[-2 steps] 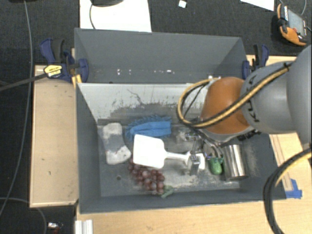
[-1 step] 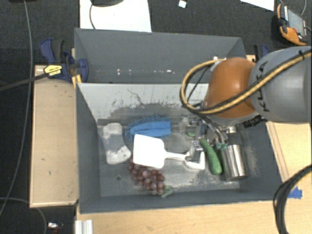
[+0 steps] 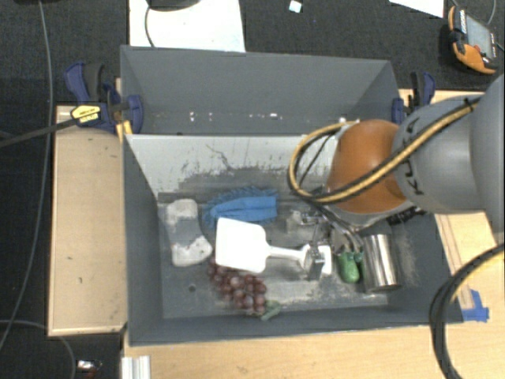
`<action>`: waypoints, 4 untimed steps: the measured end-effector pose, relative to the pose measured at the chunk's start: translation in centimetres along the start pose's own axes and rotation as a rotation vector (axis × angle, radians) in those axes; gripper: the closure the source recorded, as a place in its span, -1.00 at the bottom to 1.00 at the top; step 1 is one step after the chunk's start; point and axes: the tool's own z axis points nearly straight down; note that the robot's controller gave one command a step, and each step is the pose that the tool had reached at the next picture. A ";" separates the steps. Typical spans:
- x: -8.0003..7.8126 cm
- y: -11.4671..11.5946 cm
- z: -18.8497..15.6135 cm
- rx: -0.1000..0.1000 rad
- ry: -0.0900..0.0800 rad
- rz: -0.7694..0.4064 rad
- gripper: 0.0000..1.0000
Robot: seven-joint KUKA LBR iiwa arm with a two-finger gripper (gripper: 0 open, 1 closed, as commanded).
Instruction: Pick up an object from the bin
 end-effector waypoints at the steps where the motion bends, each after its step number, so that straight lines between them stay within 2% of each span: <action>1: 0.2 0.3 0.8 0.000 -0.023 0.183 -1.00; 2: -0.1 0.0 0.0 0.000 -0.006 0.012 1.00; 4: 0.0 0.0 -0.7 -0.001 -0.005 0.012 1.00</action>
Offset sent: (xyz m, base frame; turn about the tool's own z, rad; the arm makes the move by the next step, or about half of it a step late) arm 0.0000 0.0003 -0.0003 0.0112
